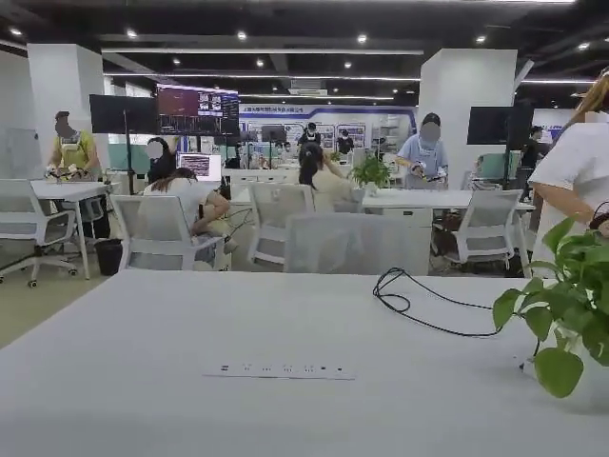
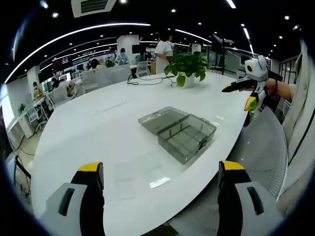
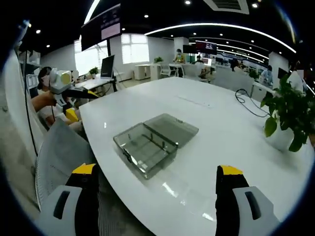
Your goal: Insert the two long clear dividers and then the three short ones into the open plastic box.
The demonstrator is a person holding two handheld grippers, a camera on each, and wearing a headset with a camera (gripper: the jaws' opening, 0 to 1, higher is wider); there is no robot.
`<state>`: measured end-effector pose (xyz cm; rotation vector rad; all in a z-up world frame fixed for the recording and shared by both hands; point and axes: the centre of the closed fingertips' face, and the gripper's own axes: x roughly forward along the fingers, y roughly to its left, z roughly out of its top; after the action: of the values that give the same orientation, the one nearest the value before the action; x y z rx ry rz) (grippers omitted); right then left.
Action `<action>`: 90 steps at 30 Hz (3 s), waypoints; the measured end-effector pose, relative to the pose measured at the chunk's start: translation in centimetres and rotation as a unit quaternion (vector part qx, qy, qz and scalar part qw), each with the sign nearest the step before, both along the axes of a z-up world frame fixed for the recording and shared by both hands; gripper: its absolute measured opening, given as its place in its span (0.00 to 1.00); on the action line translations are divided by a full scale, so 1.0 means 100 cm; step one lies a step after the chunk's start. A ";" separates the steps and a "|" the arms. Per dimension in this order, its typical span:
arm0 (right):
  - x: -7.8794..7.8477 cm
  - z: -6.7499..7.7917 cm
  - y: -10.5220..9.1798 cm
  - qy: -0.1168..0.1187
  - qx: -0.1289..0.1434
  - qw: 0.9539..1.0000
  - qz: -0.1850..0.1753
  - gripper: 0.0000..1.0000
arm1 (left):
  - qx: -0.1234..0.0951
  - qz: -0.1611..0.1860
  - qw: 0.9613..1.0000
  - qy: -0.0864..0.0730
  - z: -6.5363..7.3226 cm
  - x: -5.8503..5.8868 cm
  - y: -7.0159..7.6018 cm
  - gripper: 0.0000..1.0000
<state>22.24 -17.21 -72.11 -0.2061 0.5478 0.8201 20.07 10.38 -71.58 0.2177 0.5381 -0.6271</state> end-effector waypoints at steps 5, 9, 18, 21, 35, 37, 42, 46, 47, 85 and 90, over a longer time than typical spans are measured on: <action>0.000 -0.001 0.001 0.002 -0.002 1.000 0.003 1.00 | -0.001 0.001 1.000 0.002 -0.002 0.000 0.000 0.98; -0.001 0.001 0.002 0.001 0.001 1.000 0.008 1.00 | 0.000 0.000 1.000 0.001 -0.001 0.000 0.000 0.98; -0.001 -0.002 -0.003 0.006 0.002 1.000 0.011 1.00 | 0.002 -0.005 1.000 -0.003 0.003 0.001 -0.001 0.97; 0.000 0.000 -0.002 -0.006 0.003 1.000 0.016 1.00 | 0.000 -0.007 1.000 -0.002 0.003 0.000 -0.002 0.97; 0.001 -0.007 -0.004 0.006 -0.002 1.000 0.021 1.00 | -0.002 -0.007 1.000 0.001 0.001 -0.001 -0.002 0.97; 0.001 -0.006 -0.004 0.004 -0.001 1.000 0.021 1.00 | -0.006 -0.004 1.000 0.000 0.001 -0.001 -0.002 0.96; 0.001 -0.005 -0.003 0.002 0.001 1.000 0.022 1.00 | -0.003 -0.001 1.000 0.004 -0.001 -0.001 0.001 0.95; 0.002 -0.005 -0.001 0.002 0.001 1.000 0.026 1.00 | -0.004 0.002 1.000 0.005 -0.001 -0.001 0.002 0.95; 0.002 -0.005 -0.001 0.002 0.001 1.000 0.026 1.00 | -0.005 0.002 1.000 0.005 -0.001 -0.001 0.002 0.95; 0.006 0.016 0.032 -0.003 0.032 0.998 0.062 0.93 | 0.057 0.062 0.995 0.060 -0.035 0.030 0.042 0.66; 0.009 0.016 0.037 0.000 0.035 0.997 0.064 0.92 | 0.064 0.071 0.992 0.077 -0.046 0.038 0.049 0.62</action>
<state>23.11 -13.46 -70.48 -0.1780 0.5096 0.9630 23.86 15.29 -76.19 0.2504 0.7370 -0.4736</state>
